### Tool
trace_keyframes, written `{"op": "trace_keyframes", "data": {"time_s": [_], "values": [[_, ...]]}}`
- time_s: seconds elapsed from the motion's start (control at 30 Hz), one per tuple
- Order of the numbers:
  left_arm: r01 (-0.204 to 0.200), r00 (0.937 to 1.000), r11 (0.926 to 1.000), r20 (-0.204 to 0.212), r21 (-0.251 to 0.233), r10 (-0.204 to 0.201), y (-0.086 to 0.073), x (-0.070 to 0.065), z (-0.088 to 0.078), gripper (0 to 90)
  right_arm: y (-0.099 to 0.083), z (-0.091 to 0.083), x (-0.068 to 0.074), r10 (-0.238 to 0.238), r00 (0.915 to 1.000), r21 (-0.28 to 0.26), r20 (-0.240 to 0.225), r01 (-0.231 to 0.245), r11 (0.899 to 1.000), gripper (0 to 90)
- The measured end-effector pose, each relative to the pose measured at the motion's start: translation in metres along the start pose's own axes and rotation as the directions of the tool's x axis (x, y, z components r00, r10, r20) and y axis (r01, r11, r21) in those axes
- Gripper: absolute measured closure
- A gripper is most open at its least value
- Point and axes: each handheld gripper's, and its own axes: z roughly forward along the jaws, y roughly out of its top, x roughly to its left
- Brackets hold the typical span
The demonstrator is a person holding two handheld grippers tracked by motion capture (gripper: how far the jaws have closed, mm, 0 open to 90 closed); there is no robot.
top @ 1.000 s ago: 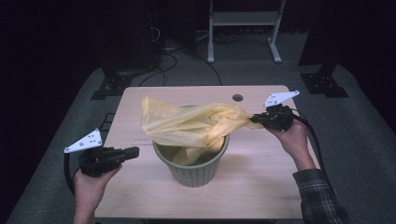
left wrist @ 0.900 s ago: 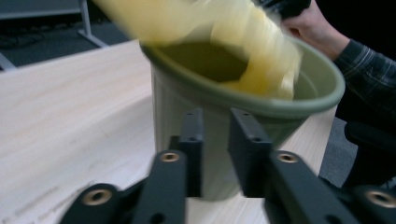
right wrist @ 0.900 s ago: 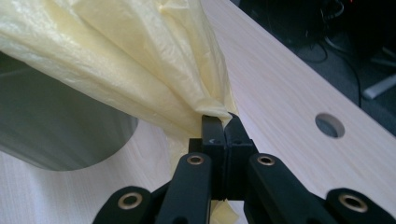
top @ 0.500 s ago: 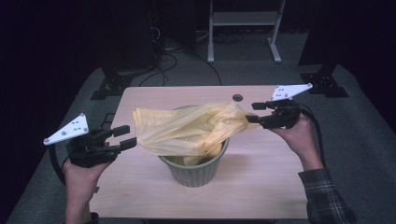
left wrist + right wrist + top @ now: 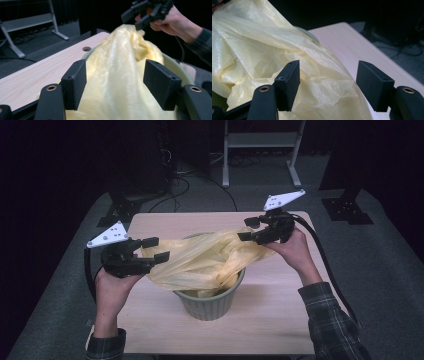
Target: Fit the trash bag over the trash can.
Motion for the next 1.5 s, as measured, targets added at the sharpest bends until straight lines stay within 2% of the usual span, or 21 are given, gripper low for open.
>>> {"op": "trace_keyframes", "data": {"time_s": [0.03,0.07,0.1,0.13,0.23,0.3,0.33,0.37,0.4,0.47,0.5,0.73,1.0,1.2,1.3,1.33,1.37,1.4,1.43,1.47,1.5], "values": [[0.010,0.9999,0.9999,-0.006,-0.002,-0.010,-0.002,0.004,0.000,33.9,0.000,0.005,-0.001,0.010,0.9999,0.021,-0.013,-0.010,1.000,39.3],[0.018,0.9998,0.9998,-0.013,-0.003,-0.018,-0.004,0.007,-0.001,33.9,0.000,0.010,-0.001,0.013,0.9989,0.046,-0.045,-0.011,0.999,50.5],[0.031,0.9992,0.9995,-0.023,0.001,-0.031,-0.005,0.011,-0.002,33.4,-0.001,0.014,0.000,0.007,0.9984,0.068,-0.055,-0.003,0.998,59.0],[0.039,0.9988,0.9992,-0.028,0.007,-0.039,-0.005,0.014,-0.002,32.0,-0.003,0.016,0.003,-0.020,0.9989,0.080,-0.043,0.023,0.997,75.5],[0.051,0.9981,0.9985,-0.034,0.020,-0.051,-0.007,0.023,-0.003,30.7,-0.004,0.015,0.012,-0.072,0.9953,0.066,-0.064,0.076,0.995,90.0],[0.055,0.9978,0.9981,-0.040,0.030,-0.054,-0.007,0.026,-0.002,28.8,-0.004,0.008,0.025,-0.123,0.9899,0.041,-0.071,0.126,0.991,90.0],[0.055,0.9978,0.9980,-0.039,0.032,-0.054,-0.008,0.027,-0.001,28.8,-0.004,0.008,0.025,-0.123,0.9899,0.041,-0.071,0.126,0.991,90.0],[0.051,0.9983,0.9981,-0.030,0.036,-0.050,-0.008,0.027,-0.001,28.8,-0.004,0.002,0.033,-0.144,0.9841,0.018,-0.103,0.147,0.989,90.0],[0.051,0.9983,0.9981,-0.030,0.036,-0.050,-0.008,0.027,-0.001,28.8,-0.004,0.002,0.033,-0.144,0.9841,0.018,-0.103,0.147,0.989,90.0],[0.051,0.9985,0.9979,-0.020,0.040,-0.051,-0.008,0.026,0.001,28.7,-0.006,-0.001,0.041,-0.167,0.9764,0.010,-0.137,0.170,0.985,90.0],[0.050,0.9987,0.9979,-0.001,0.042,-0.050,-0.009,0.024,0.003,28.5,-0.009,0.000,0.047,-0.181,0.9689,0.017,-0.168,0.187,0.982,90.0],[0.057,0.9983,0.9974,0.011,0.044,-0.057,-0.014,0.023,0.006,28.5,-0.018,0.008,0.057,-0.192,0.9612,0.036,-0.197,0.203,0.978,90.0],[0.060,0.9980,0.9966,0.014,0.057,-0.061,-0.016,0.025,0.009,28.5,-0.019,0.008,0.058,-0.184,0.9613,0.034,-0.205,0.195,0.980,90.0],[0.083,0.9963,0.9925,0.017,0.090,-0.084,-0.027,0.029,0.016,26.5,-0.023,0.004,0.066,-0.198,0.9519,0.023,-0.233,0.209,0.978,90.0],[0.092,0.9950,0.9892,0.027,0.114,-0.096,-0.035,0.030,0.018,26.2,-0.026,0.001,0.073,-0.211,0.9453,0.022,-0.249,0.223,0.975,90.0],[0.095,0.9938,0.9869,0.044,0.130,-0.102,-0.037,0.030,0.018,27.2,-0.028,0.001,0.076,-0.212,0.9440,0.023,-0.253,0.225,0.974,90.0],[0.085,0.9925,0.9877,0.077,0.131,-0.095,-0.041,0.028,0.016,41.1,-0.031,-0.001,0.079,-0.215,0.9411,0.022,-0.261,0.228,0.973,90.0],[0.085,0.9925,0.9877,0.077,0.131,-0.095,-0.041,0.028,0.016,52.1,-0.032,-0.002,0.081,-0.218,0.9398,0.021,-0.263,0.231,0.973,90.0],[0.078,0.9906,0.9904,0.103,0.114,-0.090,-0.042,0.027,0.014,52.1,-0.032,-0.002,0.081,-0.218,0.9398,0.021,-0.263,0.231,0.973,90.0],[0.067,0.9916,0.9919,0.103,0.108,-0.078,-0.042,0.025,0.012,61.0,-0.034,-0.002,0.082,-0.220,0.9390,0.019,-0.264,0.233,0.972,90.0],[0.051,0.9925,0.9935,0.105,0.101,-0.062,-0.041,0.022,0.010,75.0,-0.035,-0.004,0.084,-0.220,0.9391,0.017,-0.264,0.233,0.972,90.0]]}}
